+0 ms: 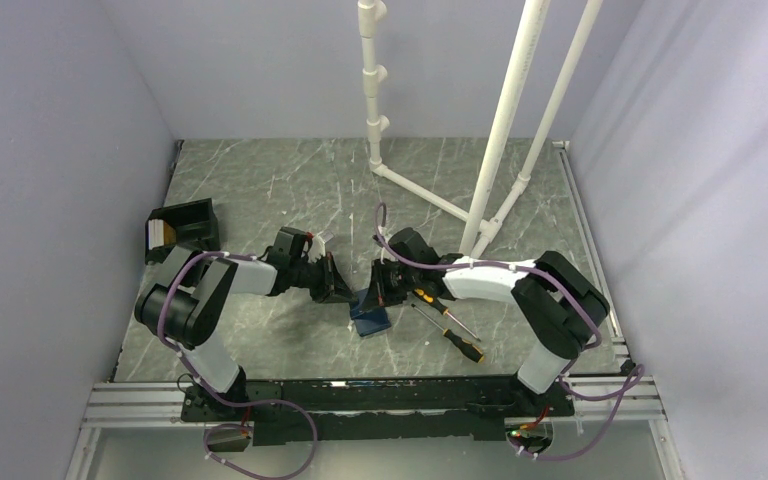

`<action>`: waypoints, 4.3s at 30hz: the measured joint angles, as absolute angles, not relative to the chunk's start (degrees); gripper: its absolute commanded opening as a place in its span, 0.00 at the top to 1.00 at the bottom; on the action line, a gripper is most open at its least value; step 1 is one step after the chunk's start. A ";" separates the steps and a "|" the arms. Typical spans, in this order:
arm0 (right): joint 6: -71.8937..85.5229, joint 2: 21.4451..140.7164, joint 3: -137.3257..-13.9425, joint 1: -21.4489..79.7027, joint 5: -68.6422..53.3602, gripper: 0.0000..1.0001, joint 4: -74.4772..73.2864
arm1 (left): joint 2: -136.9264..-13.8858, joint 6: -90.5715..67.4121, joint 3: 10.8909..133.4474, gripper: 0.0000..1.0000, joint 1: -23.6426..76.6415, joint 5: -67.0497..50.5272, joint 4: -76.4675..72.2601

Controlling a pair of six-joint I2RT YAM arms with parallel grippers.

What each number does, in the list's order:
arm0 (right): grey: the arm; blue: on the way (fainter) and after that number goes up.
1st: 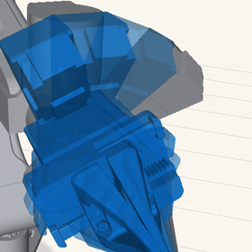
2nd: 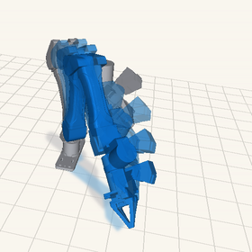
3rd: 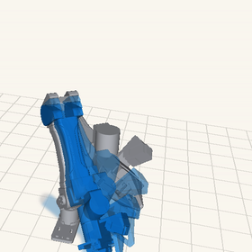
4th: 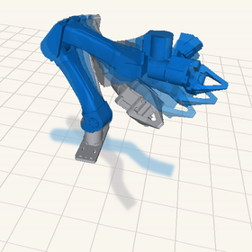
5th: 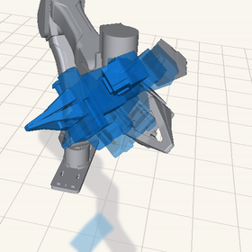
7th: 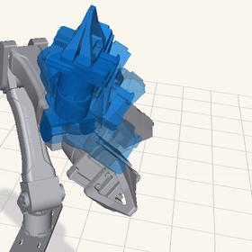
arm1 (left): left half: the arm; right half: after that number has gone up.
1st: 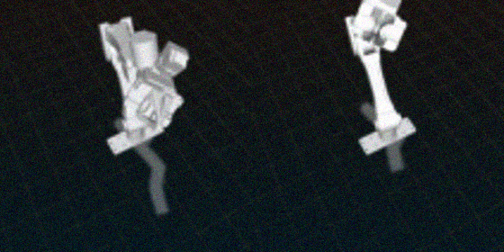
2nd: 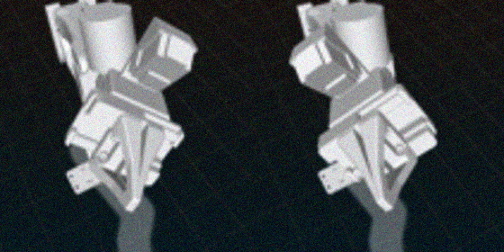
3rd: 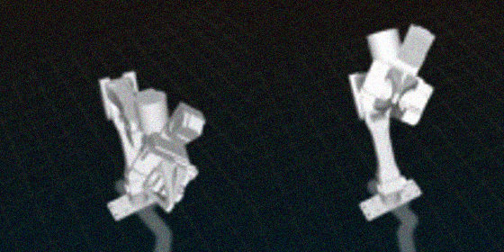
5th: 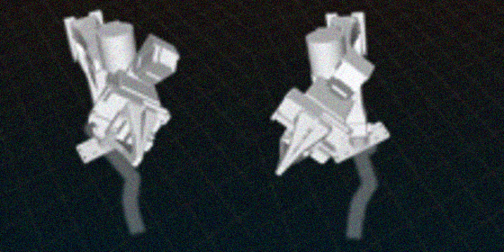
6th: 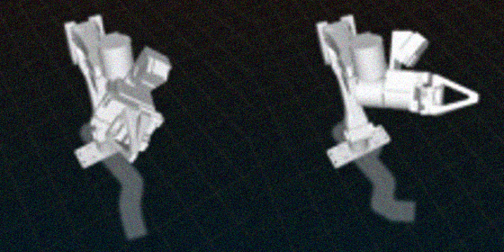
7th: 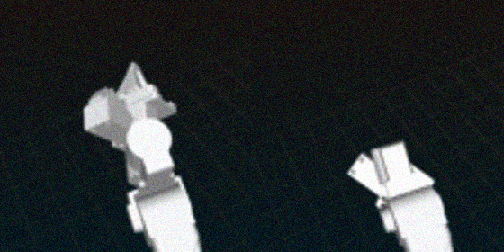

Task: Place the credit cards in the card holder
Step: Close the card holder at the center of the board.

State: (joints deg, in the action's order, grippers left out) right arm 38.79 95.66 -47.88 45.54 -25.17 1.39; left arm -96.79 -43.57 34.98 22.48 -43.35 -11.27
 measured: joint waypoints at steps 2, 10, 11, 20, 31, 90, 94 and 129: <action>38.57 95.68 -47.88 45.56 -24.58 1.00 0.99 | -96.79 -43.57 34.98 1.00 22.48 -43.38 -11.27; 37.67 95.85 -47.88 45.58 -21.69 1.00 -0.75 | -96.38 -43.27 34.98 1.00 22.61 -42.87 -10.87; 37.56 95.88 -47.88 45.63 -21.47 1.00 -0.82 | -96.36 -43.18 34.98 1.00 22.65 -42.83 -10.87; 37.08 96.99 -47.88 45.69 -21.15 1.00 -0.86 | -96.33 -43.11 34.98 1.00 22.70 -42.81 -10.85; 36.86 97.08 -47.94 46.06 -21.45 1.00 -0.64 | -96.20 -43.11 34.98 1.00 22.70 -42.68 -10.68; 35.18 97.60 -49.82 47.09 -17.04 1.00 -2.96 | -93.84 -40.97 36.38 0.90 22.70 -41.15 -3.29; 35.18 97.67 -49.82 47.09 -17.08 1.00 -2.90 | -90.80 -40.84 36.69 0.83 23.09 -41.10 -0.78; 34.89 99.22 -51.44 47.03 -18.31 1.00 -3.75 | -94.54 -44.27 37.47 1.00 28.95 -40.47 -3.16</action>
State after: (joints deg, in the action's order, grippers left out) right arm 34.89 99.22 -51.44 47.03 -18.31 -3.75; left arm -94.54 -44.27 37.47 28.95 -40.47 -3.16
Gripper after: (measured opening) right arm 0.005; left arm 0.009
